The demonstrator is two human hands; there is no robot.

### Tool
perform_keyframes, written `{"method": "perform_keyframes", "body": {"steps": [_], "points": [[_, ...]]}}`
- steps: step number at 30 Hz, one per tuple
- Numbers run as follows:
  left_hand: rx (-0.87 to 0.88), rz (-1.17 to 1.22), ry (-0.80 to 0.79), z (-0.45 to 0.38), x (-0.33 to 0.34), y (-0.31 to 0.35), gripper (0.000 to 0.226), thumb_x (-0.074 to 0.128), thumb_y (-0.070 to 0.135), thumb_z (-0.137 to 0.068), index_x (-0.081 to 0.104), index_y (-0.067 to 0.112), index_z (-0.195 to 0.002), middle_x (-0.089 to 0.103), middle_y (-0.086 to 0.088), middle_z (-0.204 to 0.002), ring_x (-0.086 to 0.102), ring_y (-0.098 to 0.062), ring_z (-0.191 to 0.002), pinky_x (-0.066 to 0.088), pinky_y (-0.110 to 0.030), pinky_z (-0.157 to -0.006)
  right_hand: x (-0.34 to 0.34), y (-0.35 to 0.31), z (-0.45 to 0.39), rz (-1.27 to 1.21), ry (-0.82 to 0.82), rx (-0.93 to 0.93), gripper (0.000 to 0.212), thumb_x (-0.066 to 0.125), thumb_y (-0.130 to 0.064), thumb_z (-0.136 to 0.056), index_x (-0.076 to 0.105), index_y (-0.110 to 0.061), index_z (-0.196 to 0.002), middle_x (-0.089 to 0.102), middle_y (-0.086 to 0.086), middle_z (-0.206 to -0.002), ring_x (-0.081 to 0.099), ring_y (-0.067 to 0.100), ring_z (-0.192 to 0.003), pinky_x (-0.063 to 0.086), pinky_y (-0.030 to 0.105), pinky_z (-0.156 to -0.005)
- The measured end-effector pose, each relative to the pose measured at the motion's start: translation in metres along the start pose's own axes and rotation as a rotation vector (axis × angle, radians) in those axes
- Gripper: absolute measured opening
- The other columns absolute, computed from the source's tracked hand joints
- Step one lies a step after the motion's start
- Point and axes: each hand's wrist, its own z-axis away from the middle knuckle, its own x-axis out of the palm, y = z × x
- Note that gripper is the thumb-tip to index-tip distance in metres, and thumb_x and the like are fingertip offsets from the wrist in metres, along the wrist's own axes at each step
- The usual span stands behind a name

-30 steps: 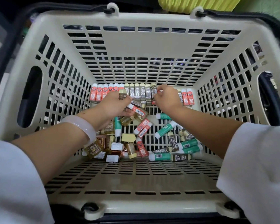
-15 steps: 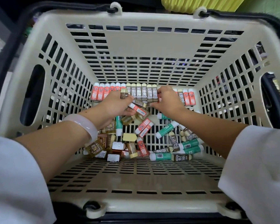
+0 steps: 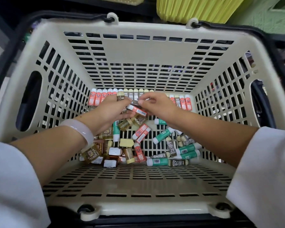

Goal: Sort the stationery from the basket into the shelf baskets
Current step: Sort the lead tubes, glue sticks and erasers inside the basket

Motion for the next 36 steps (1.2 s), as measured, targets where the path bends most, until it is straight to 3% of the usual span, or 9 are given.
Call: {"method": "perform_keyframes", "body": {"steps": [5,9,12,18,22,25,28,32,36], "points": [[0.01,-0.023,-0.015,0.002,0.001,0.002,0.013,0.062,0.004,-0.085,0.058,0.008,-0.097,0.064,-0.012,-0.096,0.067,-0.017,-0.07,0.057,-0.021,-0.064,-0.013,-0.001,0.0,-0.065,0.196,-0.02,0.007,0.055,-0.016,-0.091,0.058,-0.011,-0.087,0.06,0.001,-0.079,0.057,0.01,-0.07,0.047,0.02,-0.065],[0.01,-0.097,0.027,0.001,-0.001,0.0,0.006,0.057,0.005,-0.088,0.056,0.011,-0.091,0.059,-0.01,-0.097,0.065,-0.016,-0.07,0.057,-0.019,-0.063,-0.046,0.004,-0.015,0.342,0.395,-0.006,0.028,0.048,-0.025,-0.096,0.064,-0.002,-0.094,0.056,0.007,-0.073,0.041,0.012,-0.056,0.034,0.023,-0.051],[0.003,-0.101,0.047,-0.002,-0.004,-0.001,0.006,0.056,0.006,-0.09,0.055,0.013,-0.089,0.059,-0.011,-0.097,0.065,-0.014,-0.067,0.056,-0.017,-0.06,-0.05,0.009,-0.025,0.527,0.4,0.046,0.025,0.049,-0.024,-0.096,0.066,-0.007,-0.103,0.06,0.005,-0.075,0.045,0.012,-0.054,0.038,0.022,-0.049],[0.025,-0.101,0.024,-0.002,-0.003,-0.002,0.013,0.055,0.006,-0.09,0.051,0.017,-0.085,0.056,-0.007,-0.097,0.064,-0.015,-0.07,0.057,-0.02,-0.064,-0.029,0.018,-0.037,-0.07,0.431,0.229,0.029,0.051,0.0,-0.09,0.056,-0.005,-0.118,0.058,0.005,-0.087,0.061,0.018,-0.078,0.055,0.033,-0.083],[0.023,-0.088,0.021,-0.003,-0.003,-0.002,0.006,0.055,0.006,-0.09,0.053,0.012,-0.093,0.056,-0.006,-0.101,0.064,-0.014,-0.071,0.057,-0.018,-0.062,-0.035,0.022,-0.026,0.144,0.438,0.185,0.027,0.051,-0.007,-0.09,0.054,-0.011,-0.116,0.062,0.008,-0.101,0.062,0.02,-0.082,0.055,0.03,-0.068],[0.019,-0.064,0.04,-0.005,-0.003,-0.002,0.026,0.056,0.006,-0.09,0.05,0.006,-0.115,0.055,-0.01,-0.113,0.066,-0.01,-0.062,0.054,-0.015,-0.057,-0.03,0.025,-0.016,0.474,0.29,0.122,0.03,0.061,-0.012,-0.086,0.048,-0.01,-0.113,0.057,0.005,-0.083,0.053,0.016,-0.068,0.043,0.025,-0.055],[0.022,-0.057,0.028,-0.003,-0.003,-0.001,0.01,0.055,0.005,-0.09,0.053,0.008,-0.099,0.057,-0.007,-0.104,0.066,-0.009,-0.059,0.054,-0.015,-0.059,-0.021,0.022,-0.015,0.396,0.284,0.127,0.032,0.06,-0.007,-0.086,0.044,-0.007,-0.113,0.053,0.002,-0.077,0.055,0.015,-0.068,0.044,0.026,-0.055],[0.023,-0.059,0.035,-0.003,-0.004,0.0,0.008,0.055,0.002,-0.089,0.056,0.011,-0.09,0.057,-0.006,-0.099,0.066,-0.014,-0.069,0.057,-0.018,-0.064,-0.025,0.014,-0.011,0.181,0.28,0.198,0.034,0.052,0.002,-0.087,0.043,-0.01,-0.118,0.057,0.012,-0.093,0.064,0.031,-0.096,0.052,0.045,-0.087],[0.045,-0.051,0.016,-0.002,-0.002,0.001,0.01,0.056,-0.001,-0.088,0.057,0.009,-0.088,0.057,-0.008,-0.099,0.067,-0.016,-0.077,0.057,-0.02,-0.068,-0.022,0.003,0.003,0.167,0.193,0.123,0.02,0.049,-0.015,-0.094,0.049,-0.011,-0.114,0.057,0.001,-0.085,0.061,0.019,-0.079,0.055,0.037,-0.077]]}}
